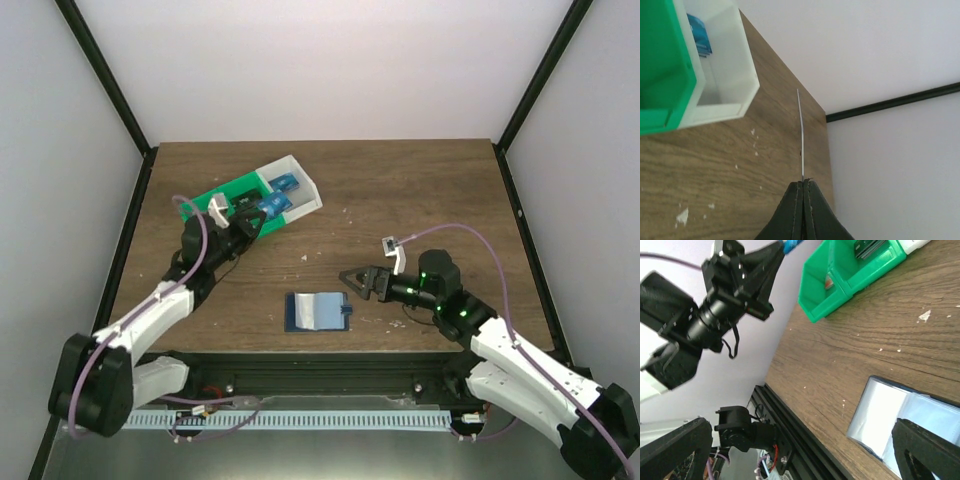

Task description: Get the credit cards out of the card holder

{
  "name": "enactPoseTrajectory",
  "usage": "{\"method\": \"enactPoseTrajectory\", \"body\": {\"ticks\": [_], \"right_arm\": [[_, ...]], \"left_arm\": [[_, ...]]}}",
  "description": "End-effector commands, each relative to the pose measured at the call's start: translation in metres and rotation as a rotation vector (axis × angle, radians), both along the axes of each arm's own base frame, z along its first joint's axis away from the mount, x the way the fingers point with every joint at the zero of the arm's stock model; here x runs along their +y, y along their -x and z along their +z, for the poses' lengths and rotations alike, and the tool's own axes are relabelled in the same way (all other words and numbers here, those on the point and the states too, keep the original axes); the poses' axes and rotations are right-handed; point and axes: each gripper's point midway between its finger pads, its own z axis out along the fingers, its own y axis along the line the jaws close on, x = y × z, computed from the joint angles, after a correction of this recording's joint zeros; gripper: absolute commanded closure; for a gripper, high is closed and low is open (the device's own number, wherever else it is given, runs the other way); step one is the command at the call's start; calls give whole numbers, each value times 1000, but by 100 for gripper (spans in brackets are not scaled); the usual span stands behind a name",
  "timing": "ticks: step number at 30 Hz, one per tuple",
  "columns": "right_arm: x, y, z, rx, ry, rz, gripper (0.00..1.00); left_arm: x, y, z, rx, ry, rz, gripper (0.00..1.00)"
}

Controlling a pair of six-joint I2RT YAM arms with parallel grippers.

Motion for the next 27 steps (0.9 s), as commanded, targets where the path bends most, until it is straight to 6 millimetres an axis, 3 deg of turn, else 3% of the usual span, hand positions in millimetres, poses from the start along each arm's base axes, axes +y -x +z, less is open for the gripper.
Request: {"method": "enactPoseTrajectory", "body": {"ticks": [1,12,19,27], "right_arm": [[-4,-3,6,-61,50,-12,0],[-9,-4,13,-120,94,-17,0],[-13,-7,-3,-79,130,-45,0],[-16,-8,-3,-68,148,-62,0]], "left_arm": [[2,-34,-1,6,-77,4,100],[-2,-122,-21,83,-213,60,100],[-5,-158,-48,133,-245,83,100],[3,-183,-80,223,-221,104,100]]}}
